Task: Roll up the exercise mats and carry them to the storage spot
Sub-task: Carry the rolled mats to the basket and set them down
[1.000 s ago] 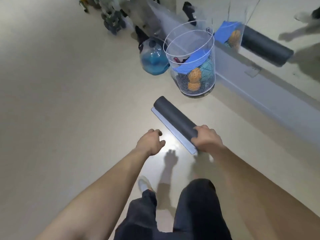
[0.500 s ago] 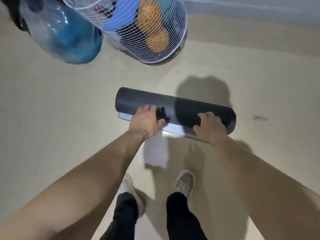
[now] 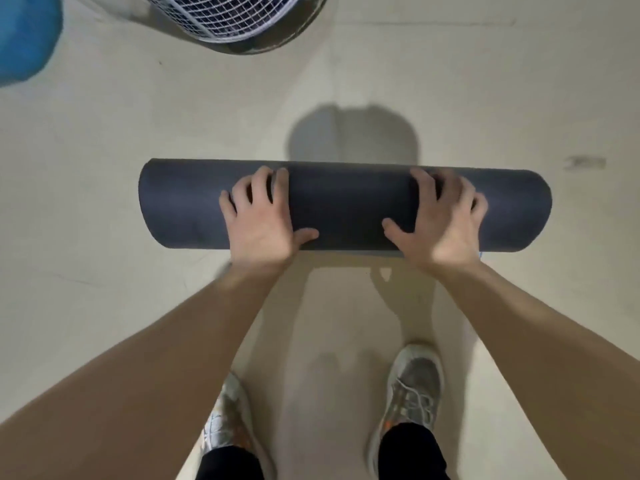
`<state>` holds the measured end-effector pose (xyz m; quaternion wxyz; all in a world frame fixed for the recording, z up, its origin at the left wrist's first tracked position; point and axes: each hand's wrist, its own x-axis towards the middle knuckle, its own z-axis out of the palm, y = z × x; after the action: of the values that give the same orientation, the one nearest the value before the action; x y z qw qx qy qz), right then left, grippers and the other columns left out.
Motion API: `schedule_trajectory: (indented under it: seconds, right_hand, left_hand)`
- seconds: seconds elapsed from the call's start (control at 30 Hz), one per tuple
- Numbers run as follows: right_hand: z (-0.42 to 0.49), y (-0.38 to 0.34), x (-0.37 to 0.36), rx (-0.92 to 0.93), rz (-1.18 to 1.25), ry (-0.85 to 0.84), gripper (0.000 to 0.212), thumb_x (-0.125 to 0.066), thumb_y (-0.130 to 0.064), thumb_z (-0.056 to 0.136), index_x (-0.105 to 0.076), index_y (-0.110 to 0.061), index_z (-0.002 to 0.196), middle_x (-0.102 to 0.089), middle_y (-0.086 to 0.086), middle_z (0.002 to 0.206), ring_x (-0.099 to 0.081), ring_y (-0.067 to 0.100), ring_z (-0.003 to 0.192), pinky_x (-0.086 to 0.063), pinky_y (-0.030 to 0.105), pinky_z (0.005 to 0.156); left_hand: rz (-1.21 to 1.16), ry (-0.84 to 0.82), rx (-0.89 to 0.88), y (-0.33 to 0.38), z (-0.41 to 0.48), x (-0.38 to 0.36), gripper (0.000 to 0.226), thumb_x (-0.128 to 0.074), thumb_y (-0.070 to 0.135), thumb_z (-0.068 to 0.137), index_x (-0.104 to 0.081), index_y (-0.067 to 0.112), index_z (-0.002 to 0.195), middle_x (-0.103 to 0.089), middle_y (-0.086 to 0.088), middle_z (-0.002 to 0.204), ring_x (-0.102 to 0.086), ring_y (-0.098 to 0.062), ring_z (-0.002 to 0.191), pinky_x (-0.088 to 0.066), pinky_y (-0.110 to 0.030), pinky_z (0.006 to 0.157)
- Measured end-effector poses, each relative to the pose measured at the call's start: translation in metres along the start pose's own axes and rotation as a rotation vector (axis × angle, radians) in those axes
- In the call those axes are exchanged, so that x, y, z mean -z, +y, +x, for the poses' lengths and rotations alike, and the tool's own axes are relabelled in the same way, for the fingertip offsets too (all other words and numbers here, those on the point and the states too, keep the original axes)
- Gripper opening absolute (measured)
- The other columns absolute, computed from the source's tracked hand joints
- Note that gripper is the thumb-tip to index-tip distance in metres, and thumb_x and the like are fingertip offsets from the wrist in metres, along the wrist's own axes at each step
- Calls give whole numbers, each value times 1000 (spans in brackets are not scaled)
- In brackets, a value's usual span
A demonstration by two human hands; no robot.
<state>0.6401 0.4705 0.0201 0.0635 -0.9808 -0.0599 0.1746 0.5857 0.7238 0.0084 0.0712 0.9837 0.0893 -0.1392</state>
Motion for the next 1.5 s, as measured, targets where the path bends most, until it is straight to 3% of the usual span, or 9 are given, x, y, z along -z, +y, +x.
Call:
schedule_trajectory:
  seconds: [0.13, 0.23, 0.33, 0.47, 0.63, 1.0, 1.17, 1.33, 1.5]
  right_hand:
    - [14, -3, 9, 98, -187, -278, 118, -54, -91, 69, 0, -38, 159, -9, 8, 166, -3, 33, 154, 0, 66, 120]
    - [6, -4, 2, 111, -134, -259, 98, -45, -84, 83, -6, -38, 160, -11, 6, 166, -1, 30, 154, 6, 64, 121]
    - [-3, 18, 2, 8, 4, -143, 71, -23, -71, 97, -20, -36, 159, -17, 11, 166, -5, 31, 154, 2, 58, 125]
    - [-1, 62, 4, -514, 224, 35, 120, -61, -87, 71, -17, -19, 160, -10, 17, 167, -4, 34, 155, -12, 62, 121]
    - [21, 94, 12, -966, 661, 57, 131, -77, -78, 65, -17, -10, 159, -26, 17, 161, -35, 39, 145, -33, 47, 117]
    - [12, 87, 2, -1046, 825, 194, 120, -74, -84, 41, -48, -15, 135, -61, 3, 131, -61, 29, 118, -50, 44, 103]
    - [-9, 90, -1, -744, 530, 33, 135, -60, -94, 53, -25, -9, 152, -42, 17, 152, -40, 43, 139, -35, 51, 114]
    - [24, 3, 17, 199, -120, -243, 136, -66, -89, 58, -3, -28, 162, -4, 11, 170, -2, 36, 155, -1, 57, 125]
    - [100, -63, 21, 271, -167, -731, 139, -84, -83, 41, -12, -47, 154, -47, 0, 148, -52, 32, 128, -38, 57, 110]
  left_hand:
    - [25, 40, 50, 0, -10, 6, 81, -61, 71, 80, -52, 18, 140, -49, -11, 141, -46, -41, 118, -37, -54, 100]
    - [-96, 114, 188, -27, -1, 17, 50, -50, 64, 92, -65, 24, 119, -53, -13, 130, -47, -41, 114, -37, -51, 95]
    - [-239, 74, 604, -54, 14, 24, 89, -73, 75, 68, -50, 19, 133, -36, -14, 149, -30, -39, 140, -24, -55, 112]
    - [-278, -28, 815, -55, 27, 27, 145, -80, 82, 51, -7, 18, 159, -8, -15, 166, -11, -34, 153, -22, -57, 118]
    - [-279, -72, 860, -93, 27, 32, 131, -79, 79, 58, -25, 6, 152, -31, -20, 153, -31, -40, 140, -32, -53, 113]
    - [-870, 120, 888, -114, 0, 10, 112, -89, 63, 60, -35, 20, 148, -53, 2, 144, -53, -22, 130, -43, -32, 105]
    - [-760, 6, 756, -146, -7, -15, 127, -96, 71, 36, -44, 17, 139, -55, -4, 138, -60, -21, 124, -53, -45, 104]
    - [-701, -43, 763, -124, -8, 7, 115, -96, 42, 63, -26, 10, 147, -37, -9, 149, -44, -31, 136, -41, -49, 113]
    - [-639, 36, 856, -111, -21, -6, 127, -90, 55, 66, -12, 17, 158, -23, -10, 158, -31, -39, 140, -36, -53, 110]
